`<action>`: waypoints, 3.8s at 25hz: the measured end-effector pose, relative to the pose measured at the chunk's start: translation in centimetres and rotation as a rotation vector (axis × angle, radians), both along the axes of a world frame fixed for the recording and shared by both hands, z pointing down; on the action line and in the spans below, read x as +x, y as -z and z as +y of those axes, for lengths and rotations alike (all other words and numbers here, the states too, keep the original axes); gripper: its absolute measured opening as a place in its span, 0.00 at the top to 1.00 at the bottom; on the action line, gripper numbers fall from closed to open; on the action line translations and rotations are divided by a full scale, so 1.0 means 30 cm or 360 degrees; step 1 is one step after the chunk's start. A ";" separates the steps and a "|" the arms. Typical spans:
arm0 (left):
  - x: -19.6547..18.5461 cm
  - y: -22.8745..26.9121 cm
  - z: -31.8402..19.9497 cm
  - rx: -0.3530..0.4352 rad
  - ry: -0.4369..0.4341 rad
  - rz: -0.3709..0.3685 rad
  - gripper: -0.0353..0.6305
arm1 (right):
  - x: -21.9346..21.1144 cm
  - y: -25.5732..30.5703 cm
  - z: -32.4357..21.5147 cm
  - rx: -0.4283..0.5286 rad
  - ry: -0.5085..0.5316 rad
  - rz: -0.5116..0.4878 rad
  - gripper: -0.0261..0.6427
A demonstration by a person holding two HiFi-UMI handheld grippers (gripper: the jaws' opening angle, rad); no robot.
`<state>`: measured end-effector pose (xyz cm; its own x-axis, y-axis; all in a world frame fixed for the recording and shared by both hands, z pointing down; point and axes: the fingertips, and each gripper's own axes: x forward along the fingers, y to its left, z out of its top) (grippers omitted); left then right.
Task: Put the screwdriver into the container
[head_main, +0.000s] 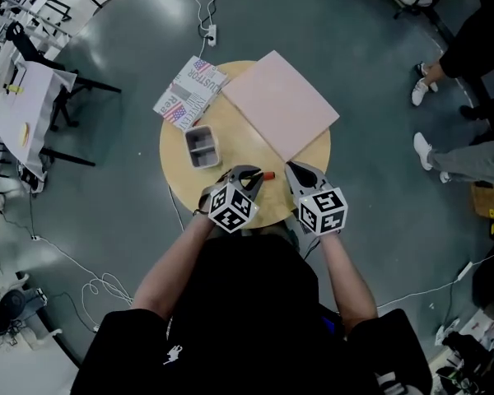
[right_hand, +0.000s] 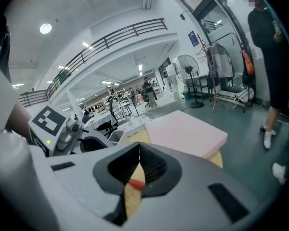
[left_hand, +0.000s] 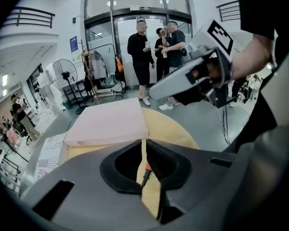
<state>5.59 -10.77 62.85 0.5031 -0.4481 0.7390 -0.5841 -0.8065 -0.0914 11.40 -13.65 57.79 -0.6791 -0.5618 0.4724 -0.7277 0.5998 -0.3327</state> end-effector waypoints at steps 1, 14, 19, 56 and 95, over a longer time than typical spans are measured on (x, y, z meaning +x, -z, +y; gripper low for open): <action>0.006 -0.012 0.002 -0.0014 -0.0011 -0.0008 0.90 | 0.006 -0.010 0.001 -0.0016 -0.0011 0.0009 0.96; 0.078 -0.221 0.027 -0.0270 -0.0241 -0.0191 0.70 | 0.088 -0.145 0.001 -0.0196 -0.0141 0.0184 0.96; 0.078 -0.293 0.019 -0.0329 -0.0282 -0.0269 0.69 | 0.102 -0.158 0.026 -0.0241 -0.0160 0.0168 0.96; -0.100 0.088 -0.068 0.0090 0.0249 0.0129 0.80 | -0.100 0.042 -0.018 0.0009 0.0114 0.0147 0.96; -0.653 0.370 -0.408 0.0125 0.0280 0.0860 0.80 | -0.455 0.193 0.000 0.0112 -0.0430 0.0218 0.96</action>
<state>-14.00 -23.02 51.75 0.7133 -0.6021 0.3586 -0.6890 -0.6960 0.2019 -2.26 -13.67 52.00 -0.4337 -0.7479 0.5025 -0.8990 0.3969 -0.1852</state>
